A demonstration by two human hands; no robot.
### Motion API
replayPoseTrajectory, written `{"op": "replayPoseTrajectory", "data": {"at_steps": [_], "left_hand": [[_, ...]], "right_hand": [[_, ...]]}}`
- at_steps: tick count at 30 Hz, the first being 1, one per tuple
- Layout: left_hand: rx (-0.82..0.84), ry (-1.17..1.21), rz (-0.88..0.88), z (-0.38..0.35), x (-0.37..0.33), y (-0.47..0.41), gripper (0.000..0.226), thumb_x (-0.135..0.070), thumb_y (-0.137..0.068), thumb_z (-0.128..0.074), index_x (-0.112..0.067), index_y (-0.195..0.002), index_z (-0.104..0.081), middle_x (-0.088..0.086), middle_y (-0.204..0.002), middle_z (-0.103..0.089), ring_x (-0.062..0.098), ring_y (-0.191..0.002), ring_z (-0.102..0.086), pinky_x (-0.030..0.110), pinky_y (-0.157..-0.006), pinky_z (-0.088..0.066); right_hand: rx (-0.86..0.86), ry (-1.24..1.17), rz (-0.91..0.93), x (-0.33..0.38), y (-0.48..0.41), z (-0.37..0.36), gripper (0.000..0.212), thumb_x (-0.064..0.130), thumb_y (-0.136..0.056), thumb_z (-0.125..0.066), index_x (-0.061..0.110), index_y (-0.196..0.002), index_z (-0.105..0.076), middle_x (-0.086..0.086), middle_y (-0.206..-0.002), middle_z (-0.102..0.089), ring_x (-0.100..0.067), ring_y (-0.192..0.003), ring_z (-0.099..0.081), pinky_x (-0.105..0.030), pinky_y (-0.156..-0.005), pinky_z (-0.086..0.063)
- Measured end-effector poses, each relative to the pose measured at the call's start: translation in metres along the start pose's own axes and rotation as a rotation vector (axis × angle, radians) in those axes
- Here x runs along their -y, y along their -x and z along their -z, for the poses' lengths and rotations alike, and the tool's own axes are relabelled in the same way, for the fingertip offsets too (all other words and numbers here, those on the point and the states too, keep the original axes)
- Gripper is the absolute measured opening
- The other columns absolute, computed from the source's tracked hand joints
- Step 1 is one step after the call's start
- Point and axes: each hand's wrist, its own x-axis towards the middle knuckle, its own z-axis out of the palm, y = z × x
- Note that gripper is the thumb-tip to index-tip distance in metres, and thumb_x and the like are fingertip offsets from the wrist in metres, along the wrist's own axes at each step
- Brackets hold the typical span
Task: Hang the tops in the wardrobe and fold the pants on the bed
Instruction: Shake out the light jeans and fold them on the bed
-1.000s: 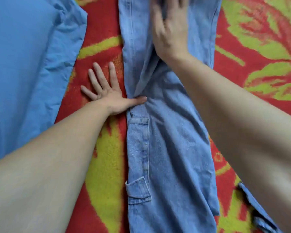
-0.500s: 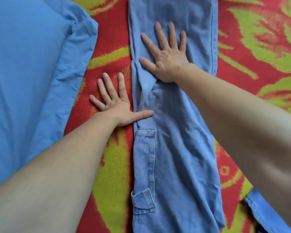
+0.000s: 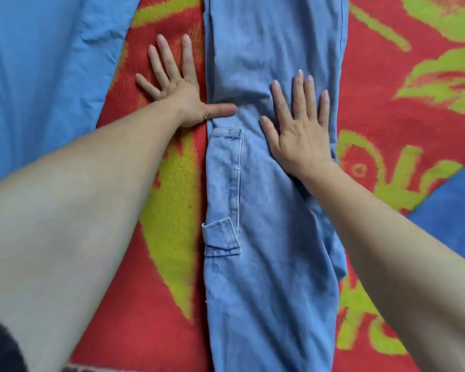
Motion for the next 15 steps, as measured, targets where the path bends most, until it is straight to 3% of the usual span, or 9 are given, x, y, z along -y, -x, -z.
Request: {"op": "replayPoseTrajectory", "data": {"at_steps": [4, 9, 11, 12, 13, 14, 15], "left_hand": [[-0.144, 0.140, -0.012, -0.017, 0.003, 0.024, 0.120, -0.084, -0.066, -0.057, -0.033, -0.156, 0.003, 0.013, -0.162, 0.020, 0.028, -0.149, 0.018, 0.056, -0.115, 0.010], [-0.226, 0.419, 0.028, -0.053, -0.002, 0.092, 0.050, -0.048, -0.100, -0.044, -0.027, -0.145, -0.046, 0.004, -0.165, -0.009, 0.017, -0.152, -0.002, 0.040, -0.121, 0.003], [-0.258, 0.542, 0.062, -0.059, -0.004, 0.115, 0.043, -0.051, -0.100, -0.043, -0.026, -0.124, -0.067, 0.006, -0.158, -0.033, 0.017, -0.147, -0.022, 0.036, -0.121, -0.010], [-0.259, 0.604, 0.080, -0.059, -0.004, 0.121, 0.044, -0.057, -0.097, -0.045, -0.025, -0.105, -0.074, 0.008, -0.145, -0.048, 0.018, -0.139, -0.036, 0.035, -0.118, -0.020], [-0.247, 0.675, 0.100, -0.057, -0.006, 0.125, 0.047, -0.064, -0.092, -0.048, -0.026, -0.082, -0.073, 0.008, -0.126, -0.058, 0.018, -0.124, -0.049, 0.033, -0.113, -0.029], [-0.225, 0.745, 0.126, -0.055, -0.009, 0.126, 0.049, -0.070, -0.086, -0.053, -0.027, -0.067, -0.064, 0.007, -0.108, -0.056, 0.019, -0.105, -0.053, 0.031, -0.106, -0.037], [-0.194, 0.804, 0.164, -0.054, -0.012, 0.127, 0.048, -0.072, -0.081, -0.058, -0.026, -0.066, -0.058, 0.005, -0.104, -0.052, 0.017, -0.095, -0.052, 0.026, -0.099, -0.041]], "right_hand": [[-0.140, -0.192, -0.186, 0.004, 0.031, 0.003, 0.074, 0.051, -0.097, -0.045, 0.014, -0.158, -0.023, -0.027, -0.162, -0.009, -0.040, -0.151, -0.011, -0.047, -0.122, -0.012], [-0.144, -0.532, -0.527, 0.000, 0.080, 0.007, 0.093, 0.056, -0.087, -0.064, 0.008, -0.156, -0.022, -0.014, -0.149, -0.036, -0.032, -0.137, -0.034, -0.036, -0.112, -0.023], [-0.119, -0.697, -0.626, -0.008, 0.087, 0.012, 0.092, 0.062, -0.080, -0.068, 0.014, -0.150, -0.033, -0.006, -0.139, -0.046, -0.023, -0.131, -0.043, -0.029, -0.107, -0.031], [-0.101, -0.792, -0.688, -0.013, 0.087, 0.015, 0.085, 0.067, -0.077, -0.068, 0.018, -0.142, -0.043, 0.001, -0.130, -0.053, -0.019, -0.125, -0.048, -0.026, -0.100, -0.035], [-0.077, -0.877, -0.739, -0.019, 0.086, 0.018, 0.072, 0.071, -0.076, -0.066, 0.022, -0.127, -0.054, 0.008, -0.114, -0.059, -0.017, -0.115, -0.054, -0.026, -0.093, -0.038], [-0.043, -0.953, -0.762, -0.027, 0.084, 0.021, 0.057, 0.072, -0.077, -0.065, 0.024, -0.107, -0.060, 0.013, -0.095, -0.059, -0.015, -0.100, -0.057, -0.026, -0.084, -0.039], [0.003, -1.023, -0.755, -0.035, 0.083, 0.023, 0.046, 0.068, -0.080, -0.066, 0.024, -0.091, -0.061, 0.014, -0.083, -0.058, -0.013, -0.087, -0.057, -0.028, -0.078, -0.042]]}}
